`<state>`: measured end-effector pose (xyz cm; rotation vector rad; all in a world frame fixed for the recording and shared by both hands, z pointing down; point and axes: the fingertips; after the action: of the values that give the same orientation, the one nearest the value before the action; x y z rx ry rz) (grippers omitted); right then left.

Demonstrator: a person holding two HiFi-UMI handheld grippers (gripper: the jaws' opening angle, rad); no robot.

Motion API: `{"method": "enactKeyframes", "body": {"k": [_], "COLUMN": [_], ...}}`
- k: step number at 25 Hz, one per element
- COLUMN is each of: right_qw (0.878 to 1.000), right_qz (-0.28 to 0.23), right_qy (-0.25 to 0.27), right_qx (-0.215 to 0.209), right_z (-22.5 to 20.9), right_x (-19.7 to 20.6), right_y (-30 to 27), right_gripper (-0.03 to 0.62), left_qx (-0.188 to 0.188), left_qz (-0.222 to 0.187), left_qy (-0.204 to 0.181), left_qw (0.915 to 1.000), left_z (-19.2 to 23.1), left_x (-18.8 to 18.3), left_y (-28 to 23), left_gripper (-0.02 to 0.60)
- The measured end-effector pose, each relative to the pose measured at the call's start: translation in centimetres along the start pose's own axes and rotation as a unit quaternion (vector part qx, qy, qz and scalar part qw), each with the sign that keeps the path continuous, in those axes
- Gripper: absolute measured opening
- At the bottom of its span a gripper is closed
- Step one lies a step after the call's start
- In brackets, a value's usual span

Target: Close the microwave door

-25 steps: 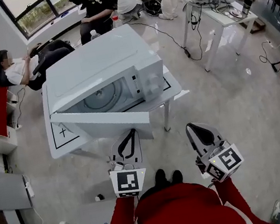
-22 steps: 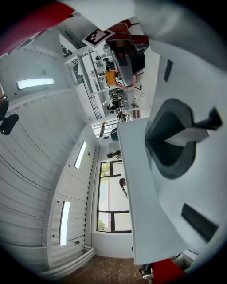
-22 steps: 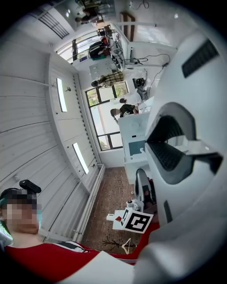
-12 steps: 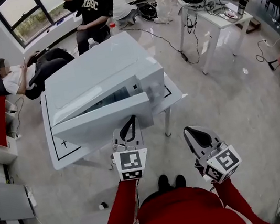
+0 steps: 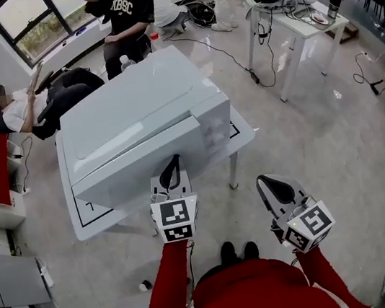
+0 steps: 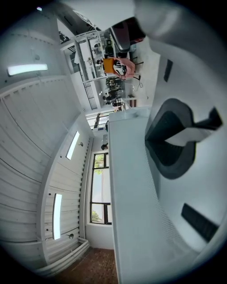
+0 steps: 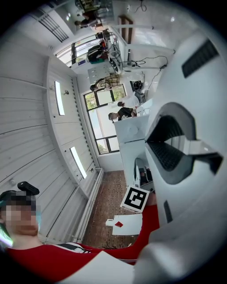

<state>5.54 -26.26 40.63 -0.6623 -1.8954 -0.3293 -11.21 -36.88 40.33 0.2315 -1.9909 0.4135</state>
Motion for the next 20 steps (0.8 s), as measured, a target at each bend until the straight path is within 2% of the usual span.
{"method": "enactKeyframes", "body": {"k": [4,8,13,20], "right_qw": [1.0,1.0,1.0,1.0], "right_qz": [0.005,0.011,0.013,0.017], "right_qy": [-0.002,-0.006,-0.001,-0.003], "right_qx": [-0.006,-0.008,-0.01,-0.007], "right_z": [0.2,0.1,-0.2,-0.5], "right_x": [0.2,0.4,0.2,0.3], "right_y": [-0.9,-1.8,-2.2,-1.9], "right_gripper": [0.011,0.011,0.011,0.011], "left_qx": [0.0,-0.006,-0.006,-0.009], "left_qz": [-0.001,0.004,0.009,0.014], "left_qy": [0.011,-0.004,0.01,-0.007], "left_qw": [0.9999,1.0,0.9999,0.9998], "left_z": [0.0,-0.1,0.2,0.1], "left_x": [-0.1,0.1,0.0,0.0], "left_y": [-0.1,-0.4,-0.7,-0.7], "left_gripper": [0.008,0.008,0.008,0.008]}}
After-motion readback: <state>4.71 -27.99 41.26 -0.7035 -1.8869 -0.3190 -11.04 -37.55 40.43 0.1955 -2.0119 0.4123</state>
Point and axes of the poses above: the fingertips, and each gripper's own axes: y backward along the fingers, z to its left, x out of its underside, and after that the axes turned 12 degrees about -y, right-handed
